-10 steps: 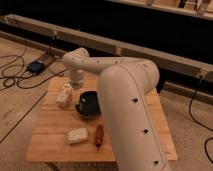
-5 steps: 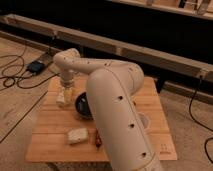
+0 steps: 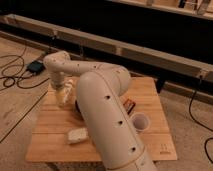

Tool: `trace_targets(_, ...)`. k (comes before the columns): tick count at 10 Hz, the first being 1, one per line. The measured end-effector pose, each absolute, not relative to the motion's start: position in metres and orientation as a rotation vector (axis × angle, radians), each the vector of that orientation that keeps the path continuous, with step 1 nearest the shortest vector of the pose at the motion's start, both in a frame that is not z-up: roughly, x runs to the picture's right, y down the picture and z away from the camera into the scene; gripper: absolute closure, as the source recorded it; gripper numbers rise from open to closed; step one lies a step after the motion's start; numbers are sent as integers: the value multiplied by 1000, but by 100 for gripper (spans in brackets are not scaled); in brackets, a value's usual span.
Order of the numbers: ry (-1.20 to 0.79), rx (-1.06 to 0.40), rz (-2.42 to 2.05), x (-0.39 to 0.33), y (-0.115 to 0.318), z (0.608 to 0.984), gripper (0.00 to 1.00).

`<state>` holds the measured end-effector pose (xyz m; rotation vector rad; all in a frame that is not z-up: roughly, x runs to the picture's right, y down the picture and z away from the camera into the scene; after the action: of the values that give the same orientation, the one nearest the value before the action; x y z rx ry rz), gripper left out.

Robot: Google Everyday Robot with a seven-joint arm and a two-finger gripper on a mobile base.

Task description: Place the bottle in the ceramic bowl

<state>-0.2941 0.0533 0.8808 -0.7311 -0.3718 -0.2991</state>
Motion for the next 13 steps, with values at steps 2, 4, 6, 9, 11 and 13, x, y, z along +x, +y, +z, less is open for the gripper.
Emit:
trace_targets(2,-366,-764,-373,-301,72,884,20)
trace_targets(4,-349,-792,-413,-301,84,889,20)
trace_targets(6,-317,-814,-427,-291,88,896,20)
trace_targets(9,-252,-833,-386,-261,82,906,20)
trace_targets(11,-207,-843,-349,-238,77,911,20)
trace_targets(13,-168,-851,-318,-217,75,914,20)
